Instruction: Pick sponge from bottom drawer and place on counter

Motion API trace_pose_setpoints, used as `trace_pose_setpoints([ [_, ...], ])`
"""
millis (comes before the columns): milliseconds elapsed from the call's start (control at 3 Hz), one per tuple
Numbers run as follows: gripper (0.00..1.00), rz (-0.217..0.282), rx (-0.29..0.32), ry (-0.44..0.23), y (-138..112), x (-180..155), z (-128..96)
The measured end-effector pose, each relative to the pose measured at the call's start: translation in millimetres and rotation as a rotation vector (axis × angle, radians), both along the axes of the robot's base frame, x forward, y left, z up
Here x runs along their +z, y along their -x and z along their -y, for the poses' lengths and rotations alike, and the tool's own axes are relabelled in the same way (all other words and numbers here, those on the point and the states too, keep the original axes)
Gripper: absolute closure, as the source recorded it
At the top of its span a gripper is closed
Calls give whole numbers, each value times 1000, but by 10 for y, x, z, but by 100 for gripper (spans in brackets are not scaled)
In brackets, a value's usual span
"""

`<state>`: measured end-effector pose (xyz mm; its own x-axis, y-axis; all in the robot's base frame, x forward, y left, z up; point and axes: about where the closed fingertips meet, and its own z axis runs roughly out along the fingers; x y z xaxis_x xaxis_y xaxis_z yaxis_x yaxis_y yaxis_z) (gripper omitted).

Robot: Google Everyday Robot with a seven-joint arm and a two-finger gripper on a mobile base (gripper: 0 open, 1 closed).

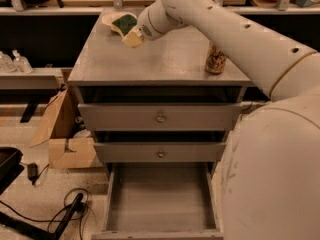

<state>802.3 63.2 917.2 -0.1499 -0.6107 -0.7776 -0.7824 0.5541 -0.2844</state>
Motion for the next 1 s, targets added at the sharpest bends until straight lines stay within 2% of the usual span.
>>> trace_pose_setpoints([
  [333,4,-3,3,1,0,-22,-19],
  [667,0,-5,4,1,0,-34,-31],
  [1000,0,-5,4,1,0,-34,-31],
])
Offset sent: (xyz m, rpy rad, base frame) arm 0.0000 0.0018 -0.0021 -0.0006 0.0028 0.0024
